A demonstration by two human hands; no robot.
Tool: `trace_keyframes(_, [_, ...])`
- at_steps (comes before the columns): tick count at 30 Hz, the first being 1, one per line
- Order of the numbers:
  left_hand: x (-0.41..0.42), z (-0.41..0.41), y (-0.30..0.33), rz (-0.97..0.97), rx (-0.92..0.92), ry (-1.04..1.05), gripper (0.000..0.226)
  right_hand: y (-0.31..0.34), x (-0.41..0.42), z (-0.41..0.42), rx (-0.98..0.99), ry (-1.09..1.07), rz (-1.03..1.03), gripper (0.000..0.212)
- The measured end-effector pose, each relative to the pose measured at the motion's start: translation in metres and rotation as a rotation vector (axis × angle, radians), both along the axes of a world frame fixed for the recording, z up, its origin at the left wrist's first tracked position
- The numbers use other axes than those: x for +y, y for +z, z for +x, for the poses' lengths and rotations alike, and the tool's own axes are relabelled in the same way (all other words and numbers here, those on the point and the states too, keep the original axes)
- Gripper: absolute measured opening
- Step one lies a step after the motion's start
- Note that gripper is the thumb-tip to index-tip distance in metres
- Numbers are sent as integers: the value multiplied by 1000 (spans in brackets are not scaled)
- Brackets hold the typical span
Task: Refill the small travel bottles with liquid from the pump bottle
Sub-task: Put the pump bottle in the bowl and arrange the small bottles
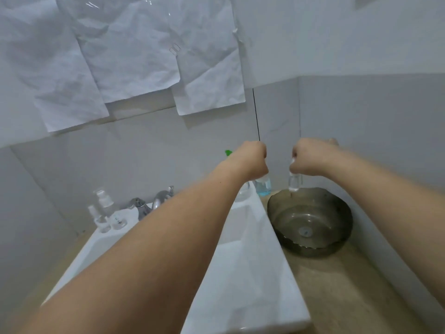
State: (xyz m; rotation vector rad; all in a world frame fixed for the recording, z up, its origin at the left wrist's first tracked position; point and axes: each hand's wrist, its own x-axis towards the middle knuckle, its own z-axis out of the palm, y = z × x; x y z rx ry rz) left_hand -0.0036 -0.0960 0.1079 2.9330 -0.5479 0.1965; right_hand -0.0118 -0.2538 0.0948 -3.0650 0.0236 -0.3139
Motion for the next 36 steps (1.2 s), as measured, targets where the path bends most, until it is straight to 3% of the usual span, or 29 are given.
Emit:
trace_keyframes(2, [-13, 11, -14, -25, 28, -5, 17, -16, -11, 5, 41, -5, 2, 11])
trace_keyframes(6, [-38, 31, -51, -68, 122, -14, 40, -50, -32, 14, 124, -3, -17, 8])
trace_keyframes(18, [-87, 73, -136, -21, 280, -50, 40, -110, -49, 45, 219, -21, -60, 7])
trace_keyframes(25, [-85, 84, -153, -21, 290, -47, 40, -130, -51, 51, 265, -32, -87, 26])
trace_keyframes(36, [-77, 89, -153, -17, 296, -45, 45, -136, -49, 55, 273, -40, -35, 30])
